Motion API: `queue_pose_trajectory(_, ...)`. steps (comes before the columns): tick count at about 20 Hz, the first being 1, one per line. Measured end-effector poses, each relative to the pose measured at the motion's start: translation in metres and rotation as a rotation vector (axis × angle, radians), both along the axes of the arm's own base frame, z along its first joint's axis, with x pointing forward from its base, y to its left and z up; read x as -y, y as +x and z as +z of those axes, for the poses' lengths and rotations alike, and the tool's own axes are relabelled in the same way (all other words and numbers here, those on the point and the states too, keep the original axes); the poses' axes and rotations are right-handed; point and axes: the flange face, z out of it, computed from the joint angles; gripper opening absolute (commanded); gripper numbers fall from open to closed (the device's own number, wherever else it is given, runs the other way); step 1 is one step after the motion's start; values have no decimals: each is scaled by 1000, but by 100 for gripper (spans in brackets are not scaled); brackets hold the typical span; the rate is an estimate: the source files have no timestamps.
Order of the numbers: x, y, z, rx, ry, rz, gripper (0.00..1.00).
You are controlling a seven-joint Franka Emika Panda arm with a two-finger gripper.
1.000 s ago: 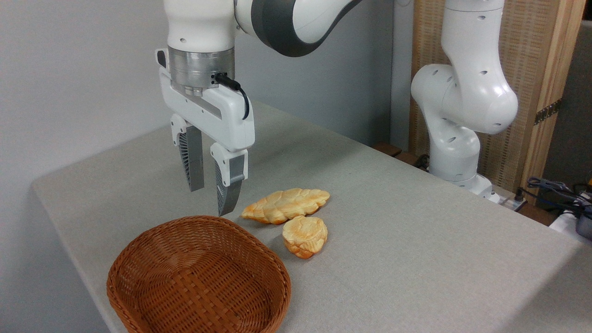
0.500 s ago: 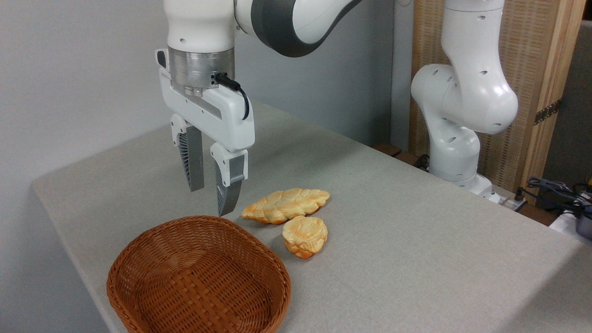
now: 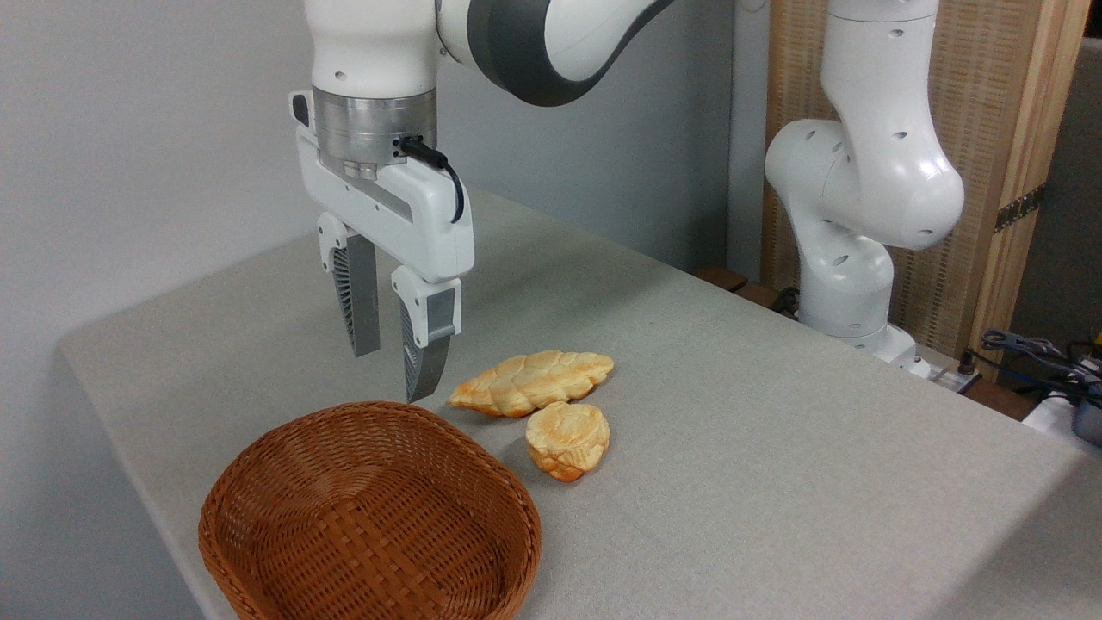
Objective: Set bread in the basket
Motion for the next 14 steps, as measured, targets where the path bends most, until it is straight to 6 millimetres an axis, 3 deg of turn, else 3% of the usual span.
queue_pose_trajectory(9,-1,0,0,-4,0,1,100)
queue_pose_trajectory(14,-9,-8,-9,-93,6,9,100)
